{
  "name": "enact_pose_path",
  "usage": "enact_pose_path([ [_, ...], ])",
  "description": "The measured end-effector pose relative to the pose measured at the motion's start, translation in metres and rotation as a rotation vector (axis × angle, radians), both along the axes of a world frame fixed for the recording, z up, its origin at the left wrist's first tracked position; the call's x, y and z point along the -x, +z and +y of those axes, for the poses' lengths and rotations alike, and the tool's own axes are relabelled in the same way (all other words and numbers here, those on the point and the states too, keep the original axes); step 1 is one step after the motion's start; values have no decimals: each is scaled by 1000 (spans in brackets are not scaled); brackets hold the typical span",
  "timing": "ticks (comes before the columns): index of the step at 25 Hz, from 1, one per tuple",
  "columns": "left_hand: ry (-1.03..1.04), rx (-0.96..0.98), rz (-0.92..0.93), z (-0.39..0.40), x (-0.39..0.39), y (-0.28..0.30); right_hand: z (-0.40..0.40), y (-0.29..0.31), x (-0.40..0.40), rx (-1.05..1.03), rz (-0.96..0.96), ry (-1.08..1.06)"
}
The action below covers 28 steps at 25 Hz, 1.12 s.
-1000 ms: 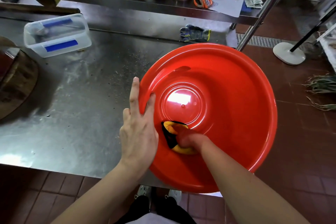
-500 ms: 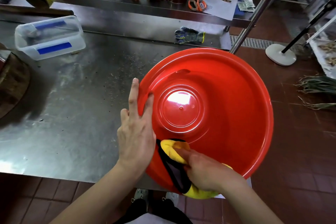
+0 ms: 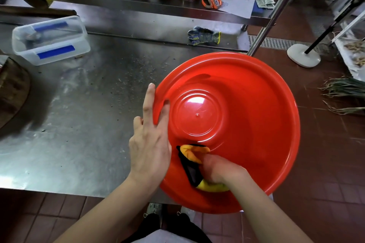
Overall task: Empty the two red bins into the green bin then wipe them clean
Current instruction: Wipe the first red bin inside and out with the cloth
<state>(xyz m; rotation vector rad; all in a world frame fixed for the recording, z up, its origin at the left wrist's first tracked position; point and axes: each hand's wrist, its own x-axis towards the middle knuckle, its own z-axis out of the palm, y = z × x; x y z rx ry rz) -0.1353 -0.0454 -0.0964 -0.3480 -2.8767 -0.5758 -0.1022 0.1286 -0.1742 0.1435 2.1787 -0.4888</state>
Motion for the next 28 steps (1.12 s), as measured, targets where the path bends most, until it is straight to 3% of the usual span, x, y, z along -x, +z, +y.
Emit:
enact_pose_path([
  [9,3,-12,20,-1,1,-1,6,-47,43,71,39,-191],
  [16,-28,-66,53,-7,12,-4,5,-55,52,-8,34,-208],
  [20,-79,-52,103,-7,21,5,-5,-72,57,61,6,-262],
  [28,-192,39,163,-24,53,22,-29,-69,74,-15,-21,-81],
])
